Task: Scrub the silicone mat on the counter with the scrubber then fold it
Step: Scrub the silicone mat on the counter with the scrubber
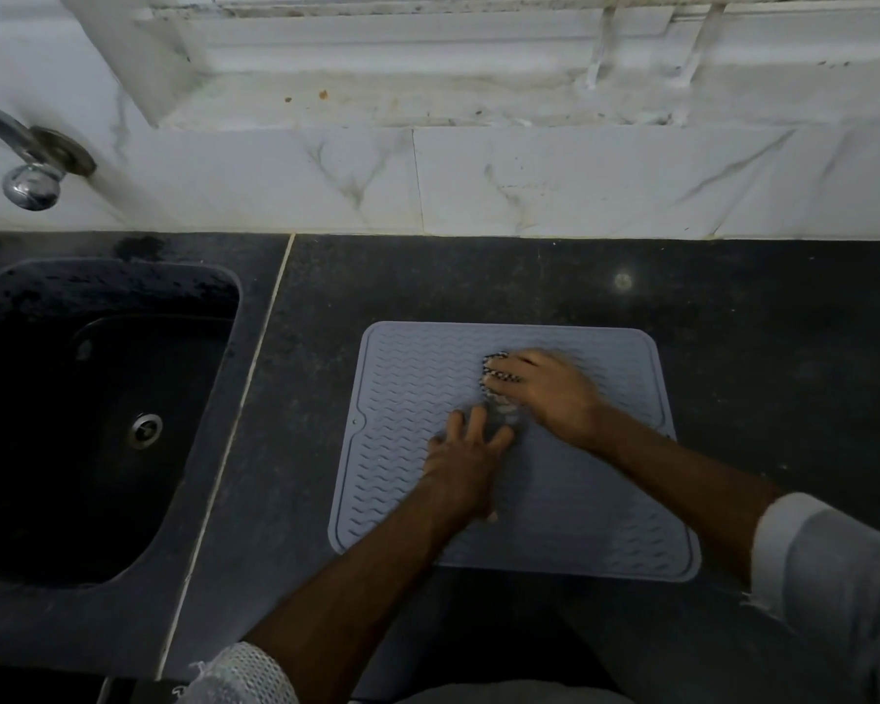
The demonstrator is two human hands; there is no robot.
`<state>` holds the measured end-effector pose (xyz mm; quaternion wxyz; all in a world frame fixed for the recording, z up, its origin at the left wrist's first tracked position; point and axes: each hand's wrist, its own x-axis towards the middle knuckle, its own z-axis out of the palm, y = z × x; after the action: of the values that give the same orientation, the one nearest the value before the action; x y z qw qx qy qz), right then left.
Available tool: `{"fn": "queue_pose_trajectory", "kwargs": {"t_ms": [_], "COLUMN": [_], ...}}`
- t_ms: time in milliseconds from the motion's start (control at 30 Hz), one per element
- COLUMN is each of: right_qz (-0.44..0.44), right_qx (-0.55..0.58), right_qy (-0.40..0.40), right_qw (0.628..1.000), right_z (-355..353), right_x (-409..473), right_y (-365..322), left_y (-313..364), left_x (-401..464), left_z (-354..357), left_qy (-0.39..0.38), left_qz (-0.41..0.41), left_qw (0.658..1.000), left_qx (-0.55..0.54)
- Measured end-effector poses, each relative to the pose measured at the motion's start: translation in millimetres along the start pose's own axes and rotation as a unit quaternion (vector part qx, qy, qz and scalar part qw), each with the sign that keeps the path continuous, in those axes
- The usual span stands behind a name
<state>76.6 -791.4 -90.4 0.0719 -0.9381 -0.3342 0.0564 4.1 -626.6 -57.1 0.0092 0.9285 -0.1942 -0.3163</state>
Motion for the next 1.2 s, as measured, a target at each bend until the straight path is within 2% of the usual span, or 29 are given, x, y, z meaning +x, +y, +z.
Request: {"fn": "queue_pose_trajectory", "kwargs": {"t_ms": [133, 233, 433, 533, 700, 833, 900, 967, 1067, 1200], "right_qz": [0.028, 0.043, 0.006, 0.020, 0.053, 0.083, 0.112, 0.140, 0.124, 0.076], "right_qx": [-0.028, -0.001, -0.009, 0.001, 0.001, 0.094, 0.174, 0.207, 0.175, 0.121], "right_qy": [0.006, 0.009, -0.008, 0.026, 0.034, 0.060, 0.073, 0.102, 0.143, 0.109], "right_qw": [0.999, 0.999, 1.000, 0.999, 0.998, 0.990, 0.976, 0.963, 0.966, 0.984], "right_z": [-5, -11, -1, 0, -1, -3, -10, -21, -28, -29], "right_x": [-24, -8, 13, -9, -21, -24, -26, -25, -21, -12], "right_y": [22, 13, -9, 10, 15, 16, 19, 23, 28, 22], "left_y": [0, 2, 2, 1, 5, 6, 9, 15, 24, 22], "left_x": [1, 2, 1, 2, 0, -3, 0, 4, 10, 15], "left_z": [1, -1, -3, -3, 0, 4, 2, -2, -3, 3], "left_qy": [-0.001, -0.013, -0.011, -0.014, -0.008, 0.023, 0.049, 0.062, 0.035, 0.002], "left_qz": [0.000, -0.005, -0.007, -0.004, -0.008, -0.011, 0.004, 0.020, 0.021, 0.016], "left_qw": [1.000, 1.000, 1.000, 1.000, 1.000, 1.000, 0.998, 0.998, 0.999, 0.999], "left_qx": [0.000, 0.002, 0.000, -0.005, -0.005, -0.013, -0.024, -0.027, -0.020, -0.034]}}
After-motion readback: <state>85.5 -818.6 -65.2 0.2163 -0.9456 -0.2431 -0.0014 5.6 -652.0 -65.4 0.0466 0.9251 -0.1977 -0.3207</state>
